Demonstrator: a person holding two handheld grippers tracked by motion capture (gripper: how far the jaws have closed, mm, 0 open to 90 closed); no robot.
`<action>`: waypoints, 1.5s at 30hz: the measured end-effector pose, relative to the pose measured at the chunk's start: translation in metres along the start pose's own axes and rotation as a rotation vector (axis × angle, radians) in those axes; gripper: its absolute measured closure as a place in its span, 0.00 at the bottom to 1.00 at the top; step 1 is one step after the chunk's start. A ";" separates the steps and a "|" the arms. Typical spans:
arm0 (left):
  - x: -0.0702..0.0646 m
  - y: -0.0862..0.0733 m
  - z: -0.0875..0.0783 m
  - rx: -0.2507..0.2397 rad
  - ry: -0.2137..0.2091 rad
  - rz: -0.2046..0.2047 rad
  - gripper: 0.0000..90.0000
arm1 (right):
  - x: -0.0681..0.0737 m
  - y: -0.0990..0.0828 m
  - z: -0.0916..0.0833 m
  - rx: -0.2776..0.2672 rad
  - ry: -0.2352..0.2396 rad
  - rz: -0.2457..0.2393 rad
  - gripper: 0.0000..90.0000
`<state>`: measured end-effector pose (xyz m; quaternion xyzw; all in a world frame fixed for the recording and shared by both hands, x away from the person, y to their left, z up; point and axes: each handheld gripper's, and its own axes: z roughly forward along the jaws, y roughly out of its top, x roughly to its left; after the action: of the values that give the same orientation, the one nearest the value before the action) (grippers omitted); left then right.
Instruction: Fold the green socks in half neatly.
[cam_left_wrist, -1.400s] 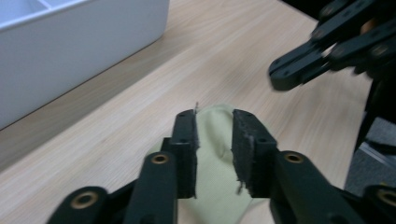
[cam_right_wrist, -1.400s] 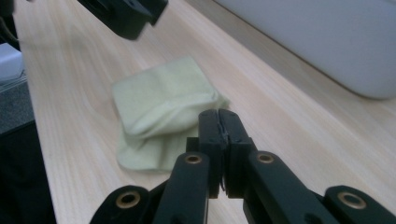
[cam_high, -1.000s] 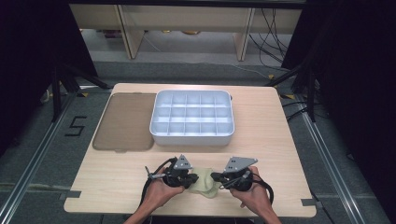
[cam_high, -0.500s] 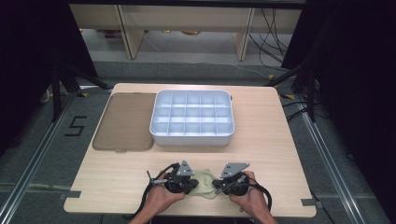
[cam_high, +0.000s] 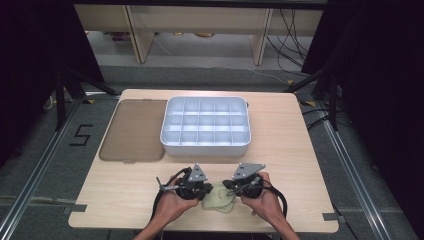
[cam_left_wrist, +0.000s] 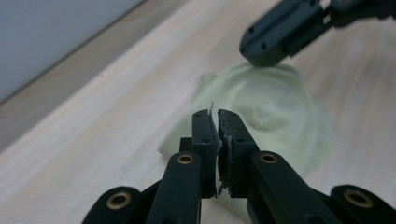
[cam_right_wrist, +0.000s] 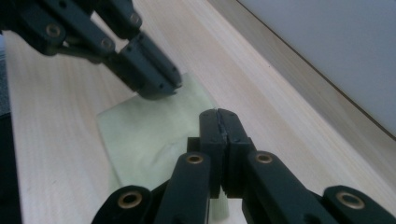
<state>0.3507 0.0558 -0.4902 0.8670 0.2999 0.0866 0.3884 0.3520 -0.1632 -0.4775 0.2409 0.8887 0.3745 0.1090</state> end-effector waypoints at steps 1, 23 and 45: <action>0.003 0.000 0.001 0.001 0.003 0.002 0.95 | -0.001 0.001 0.004 0.008 -0.004 0.001 1.00; -0.003 -0.006 -0.006 -0.023 -0.020 -0.013 0.91 | 0.001 -0.014 -0.007 0.011 0.019 0.020 0.99; -0.009 -0.035 -0.023 -0.009 -0.040 -0.144 0.64 | 0.002 -0.022 -0.012 0.018 0.013 0.034 0.98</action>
<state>0.3190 0.0831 -0.4986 0.8430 0.3534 0.0423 0.4034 0.3386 -0.1827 -0.4851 0.2545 0.8886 0.3697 0.0948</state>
